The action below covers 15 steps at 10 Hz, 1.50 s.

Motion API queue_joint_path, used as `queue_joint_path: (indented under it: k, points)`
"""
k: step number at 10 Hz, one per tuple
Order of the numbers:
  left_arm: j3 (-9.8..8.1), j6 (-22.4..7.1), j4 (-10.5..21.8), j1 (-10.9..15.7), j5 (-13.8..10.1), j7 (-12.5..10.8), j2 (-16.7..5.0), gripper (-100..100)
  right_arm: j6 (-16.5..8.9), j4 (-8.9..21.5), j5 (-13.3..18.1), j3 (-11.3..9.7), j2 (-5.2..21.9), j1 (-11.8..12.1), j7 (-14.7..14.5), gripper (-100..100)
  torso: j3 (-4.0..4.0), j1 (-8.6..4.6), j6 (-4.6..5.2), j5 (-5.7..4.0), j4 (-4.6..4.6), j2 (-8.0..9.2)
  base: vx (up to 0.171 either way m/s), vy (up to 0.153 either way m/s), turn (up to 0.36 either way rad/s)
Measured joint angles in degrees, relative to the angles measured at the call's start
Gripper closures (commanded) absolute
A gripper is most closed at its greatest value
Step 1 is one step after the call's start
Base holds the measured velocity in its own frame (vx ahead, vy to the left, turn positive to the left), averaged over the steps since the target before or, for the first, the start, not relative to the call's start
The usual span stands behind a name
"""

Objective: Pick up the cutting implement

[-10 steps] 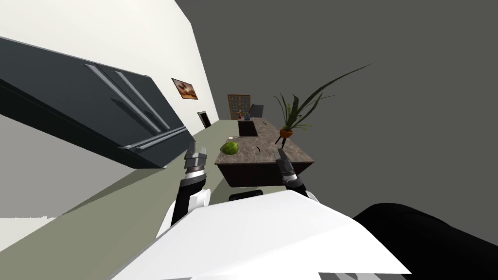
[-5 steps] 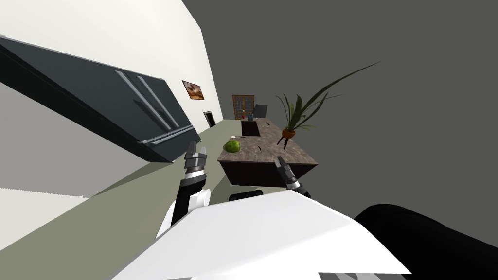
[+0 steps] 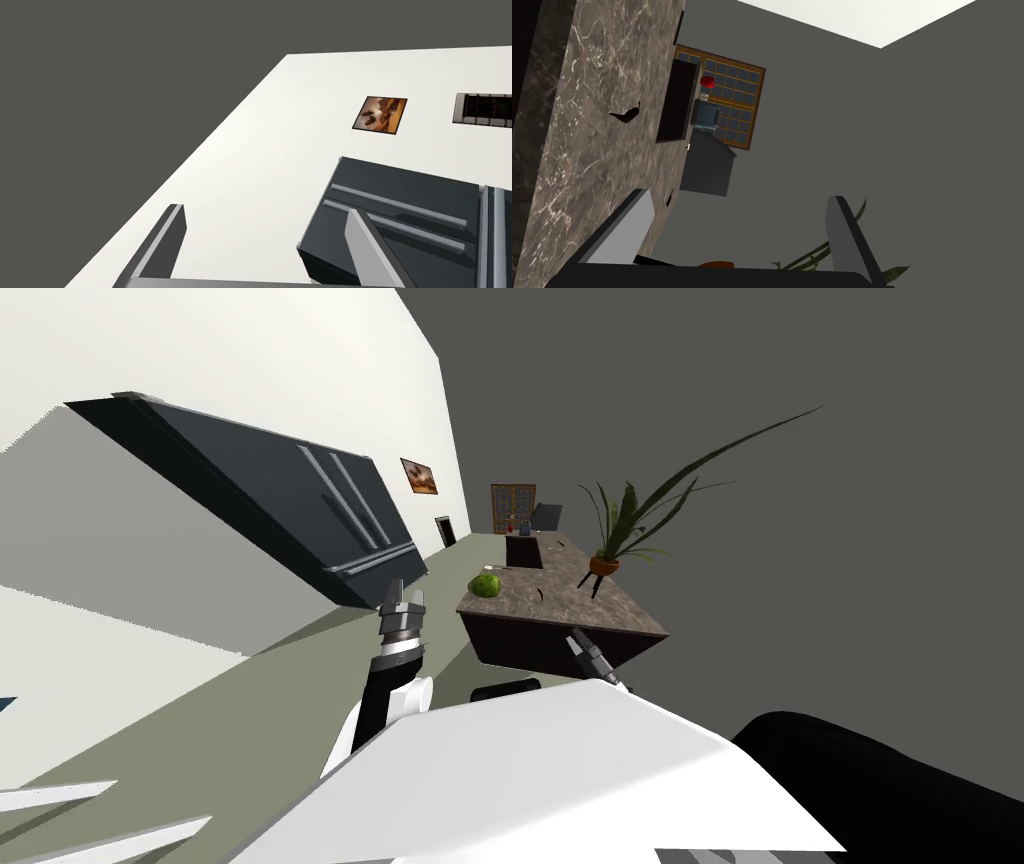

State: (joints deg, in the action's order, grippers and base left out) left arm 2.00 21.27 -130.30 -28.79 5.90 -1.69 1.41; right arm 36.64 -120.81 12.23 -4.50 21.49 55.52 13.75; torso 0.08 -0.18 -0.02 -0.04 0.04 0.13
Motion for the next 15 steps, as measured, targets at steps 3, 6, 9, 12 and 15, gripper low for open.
queue_joint_path:
  k: [3,6,9,12,15]
  points:
    - [-0.01,0.0,0.0,0.0,0.0,0.0,0.0,0,-0.2,1.8,0.8,-0.4,2.5,4.7,3.0,-100,-0.02,0.03,0.03,0.01,0.00,-0.05,-0.033,-0.017,0.245]
    - [0.00,0.0,0.0,0.0,0.0,0.0,0.0,0,0.5,6.2,1.4,-0.4,5.8,8.9,6.5,-100,-0.03,0.02,-0.01,0.00,-0.01,-0.06,-0.027,-0.017,0.206]
    - [-0.01,0.0,0.0,0.0,0.0,0.0,0.0,0,0.7,8.7,1.9,-0.5,8.5,14.0,9.3,-100,-0.07,0.04,0.05,0.01,-0.02,-0.13,-0.016,-0.007,0.259]
    - [0.00,0.0,0.0,0.0,0.0,0.0,0.0,0,0.0,11.7,2.1,-0.6,12.2,18.3,12.5,-100,-0.10,0.04,0.00,0.01,-0.03,-0.18,-0.006,-0.005,0.245]
    - [-0.01,0.0,0.0,0.0,0.0,0.0,0.0,0,0.4,15.5,2.1,-0.4,15.4,22.3,15.2,-100,-0.13,0.05,0.06,0.01,-0.04,-0.23,0.005,0.001,0.314]
